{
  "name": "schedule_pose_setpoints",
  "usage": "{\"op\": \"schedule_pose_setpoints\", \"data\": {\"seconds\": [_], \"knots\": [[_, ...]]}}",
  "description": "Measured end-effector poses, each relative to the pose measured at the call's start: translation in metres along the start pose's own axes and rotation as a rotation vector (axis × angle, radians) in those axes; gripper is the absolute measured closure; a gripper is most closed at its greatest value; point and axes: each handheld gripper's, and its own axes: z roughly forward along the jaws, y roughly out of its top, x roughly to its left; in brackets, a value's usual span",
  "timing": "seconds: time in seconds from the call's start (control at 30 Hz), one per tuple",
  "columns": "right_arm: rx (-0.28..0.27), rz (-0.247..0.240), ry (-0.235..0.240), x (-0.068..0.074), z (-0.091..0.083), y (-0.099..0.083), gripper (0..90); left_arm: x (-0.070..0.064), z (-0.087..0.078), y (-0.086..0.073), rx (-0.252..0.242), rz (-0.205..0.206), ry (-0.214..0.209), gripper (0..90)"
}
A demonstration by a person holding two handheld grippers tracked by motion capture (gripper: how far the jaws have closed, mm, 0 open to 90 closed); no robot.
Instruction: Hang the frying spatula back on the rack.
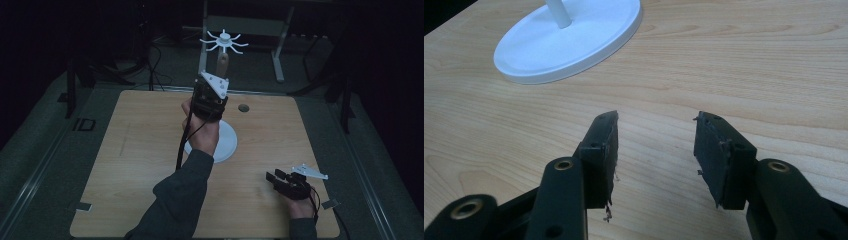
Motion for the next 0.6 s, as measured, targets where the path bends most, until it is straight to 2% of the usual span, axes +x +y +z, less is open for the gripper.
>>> {"op": "schedule_pose_setpoints", "data": {"seconds": [0.23,0.6], "knots": [[-0.001,0.0,0.0,-0.001,0.0,0.0,51.9,0.001,0.008,0.0,0.024,-0.002,-0.001,74.3],[-0.001,0.0,0.0,-0.001,0.0,0.0,51.9,0.004,0.013,0.002,0.028,0.011,0.008,74.2]]}}
